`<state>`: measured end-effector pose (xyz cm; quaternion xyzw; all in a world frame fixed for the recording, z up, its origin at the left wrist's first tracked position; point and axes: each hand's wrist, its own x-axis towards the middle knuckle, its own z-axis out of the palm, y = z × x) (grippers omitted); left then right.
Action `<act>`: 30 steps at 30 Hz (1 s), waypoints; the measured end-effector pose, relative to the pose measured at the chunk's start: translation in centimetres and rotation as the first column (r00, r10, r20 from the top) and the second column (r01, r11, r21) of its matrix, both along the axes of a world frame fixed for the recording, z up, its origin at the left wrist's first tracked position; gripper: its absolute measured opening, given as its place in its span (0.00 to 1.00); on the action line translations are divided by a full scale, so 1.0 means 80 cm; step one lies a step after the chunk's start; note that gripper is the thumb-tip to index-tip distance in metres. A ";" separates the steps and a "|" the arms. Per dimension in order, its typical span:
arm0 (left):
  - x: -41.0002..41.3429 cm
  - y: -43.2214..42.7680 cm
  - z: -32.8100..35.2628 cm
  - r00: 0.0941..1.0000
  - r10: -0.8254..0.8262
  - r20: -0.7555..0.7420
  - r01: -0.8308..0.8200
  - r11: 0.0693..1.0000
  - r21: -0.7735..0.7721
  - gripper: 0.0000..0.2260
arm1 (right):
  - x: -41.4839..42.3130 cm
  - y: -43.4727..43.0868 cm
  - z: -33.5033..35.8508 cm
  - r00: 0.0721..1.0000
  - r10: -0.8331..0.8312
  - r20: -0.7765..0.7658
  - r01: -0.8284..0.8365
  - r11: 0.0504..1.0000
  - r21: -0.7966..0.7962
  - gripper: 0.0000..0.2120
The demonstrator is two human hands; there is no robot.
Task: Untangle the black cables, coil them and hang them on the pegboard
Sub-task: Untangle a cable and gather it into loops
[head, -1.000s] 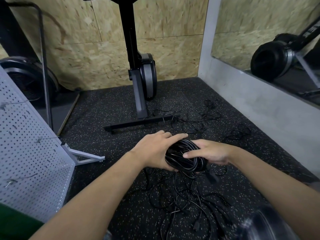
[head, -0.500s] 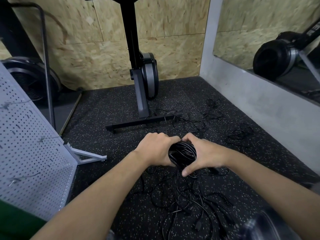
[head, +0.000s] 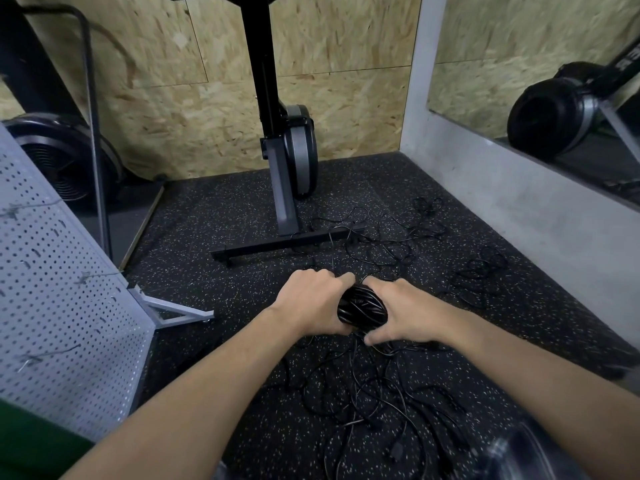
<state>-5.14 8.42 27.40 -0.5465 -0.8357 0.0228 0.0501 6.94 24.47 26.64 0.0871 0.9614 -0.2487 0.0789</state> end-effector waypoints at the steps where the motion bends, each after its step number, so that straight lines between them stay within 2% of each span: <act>1: 0.001 0.001 0.000 1.000 -0.003 -0.008 0.003 1.000 -0.004 0.27 | 0.000 0.000 -0.003 1.000 -0.005 0.000 0.005 1.000 0.002 0.33; 2: 0.001 0.001 0.000 1.000 -0.003 -0.017 0.003 1.000 -0.003 0.27 | 0.000 -0.001 -0.006 1.000 -0.018 -0.008 0.018 1.000 0.006 0.34; 6: 0.002 0.005 -0.001 0.999 0.009 -0.040 -0.008 0.999 0.034 0.27 | -0.006 -0.002 -0.008 0.997 -0.060 -0.055 0.063 0.996 0.068 0.26; 8: -0.002 0.004 -0.003 1.000 -0.011 -0.002 0.012 0.998 0.064 0.27 | -0.005 0.001 -0.007 0.997 -0.055 -0.052 0.060 0.994 0.090 0.24; 10: -0.012 -0.003 -0.004 0.992 -0.051 0.112 0.040 0.994 0.104 0.31 | -0.002 0.006 -0.005 0.997 -0.046 -0.055 0.051 0.994 0.100 0.23; 12: -0.023 -0.014 0.005 0.940 -0.089 0.329 0.038 0.987 0.157 0.36 | 0.001 0.012 -0.002 0.997 -0.053 -0.060 0.059 0.993 0.105 0.22; 14: -0.030 -0.023 0.017 0.857 -0.110 0.503 -0.021 0.969 0.247 0.28 | 0.004 0.020 -0.002 0.995 -0.072 -0.062 0.078 0.990 0.116 0.22; 16: -0.036 -0.024 0.027 0.842 -0.129 0.524 -0.063 0.941 0.332 0.13 | 0.005 0.028 -0.003 0.996 -0.074 -0.048 0.079 0.990 0.119 0.22; 17: -0.037 -0.024 0.030 0.840 -0.141 0.525 -0.082 0.922 0.379 0.09 | 0.006 0.029 -0.003 0.998 -0.059 -0.036 0.062 0.992 0.109 0.21; 21: -0.045 -0.028 0.029 0.805 -0.174 0.567 -0.206 0.815 0.542 0.04 | 0.011 0.012 0.008 0.994 0.093 -0.061 -0.092 0.996 0.016 0.18; 23: -0.059 -0.033 0.015 0.748 -0.150 0.646 -0.286 0.806 0.518 0.03 | 0.015 0.001 0.022 0.985 0.107 -0.136 -0.114 0.992 -0.049 0.18; 25: -0.071 -0.036 -0.003 0.643 -0.124 0.756 -0.347 0.832 0.432 0.03 | 0.017 -0.006 0.036 0.971 0.070 -0.227 -0.106 0.983 -0.150 0.18; 30: -0.063 -0.035 -0.040 0.480 -0.059 0.875 -0.340 0.907 0.248 0.09 | 0.016 0.002 0.041 0.913 -0.184 -0.363 0.064 0.946 -0.318 0.24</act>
